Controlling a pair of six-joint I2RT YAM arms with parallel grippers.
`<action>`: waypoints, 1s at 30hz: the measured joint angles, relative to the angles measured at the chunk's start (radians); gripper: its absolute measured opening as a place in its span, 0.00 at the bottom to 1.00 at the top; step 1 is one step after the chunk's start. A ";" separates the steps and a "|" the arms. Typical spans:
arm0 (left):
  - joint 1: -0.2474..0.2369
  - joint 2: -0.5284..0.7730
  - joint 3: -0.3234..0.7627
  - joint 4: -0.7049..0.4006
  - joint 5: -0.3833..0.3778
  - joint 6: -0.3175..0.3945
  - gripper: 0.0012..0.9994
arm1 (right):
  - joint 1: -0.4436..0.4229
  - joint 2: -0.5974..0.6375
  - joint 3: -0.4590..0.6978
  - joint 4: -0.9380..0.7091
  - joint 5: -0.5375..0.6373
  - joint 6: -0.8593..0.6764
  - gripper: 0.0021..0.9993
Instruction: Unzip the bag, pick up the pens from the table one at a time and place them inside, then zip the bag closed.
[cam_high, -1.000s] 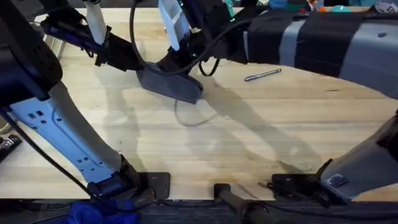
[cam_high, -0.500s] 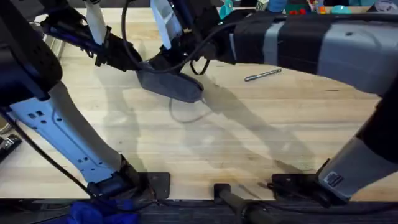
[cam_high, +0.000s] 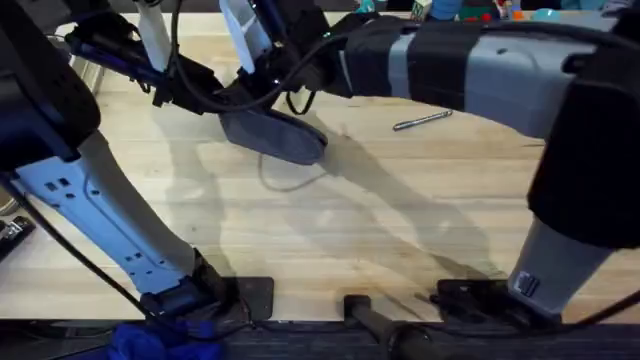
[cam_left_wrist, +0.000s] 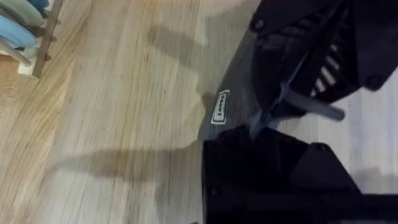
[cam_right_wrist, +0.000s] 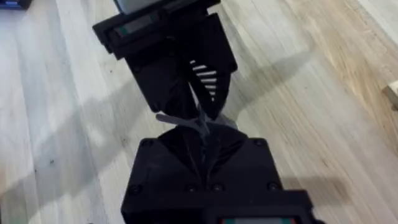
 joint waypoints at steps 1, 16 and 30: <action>0.000 0.000 0.000 0.000 0.000 0.000 0.04 | 0.001 0.008 0.008 0.001 0.000 0.001 0.03; 0.000 0.000 0.000 -0.003 0.000 0.000 0.04 | 0.008 0.030 0.028 0.024 -0.003 0.013 0.03; 0.000 0.000 0.000 -0.003 0.000 0.000 0.04 | 0.008 0.030 0.028 0.024 -0.003 0.023 0.03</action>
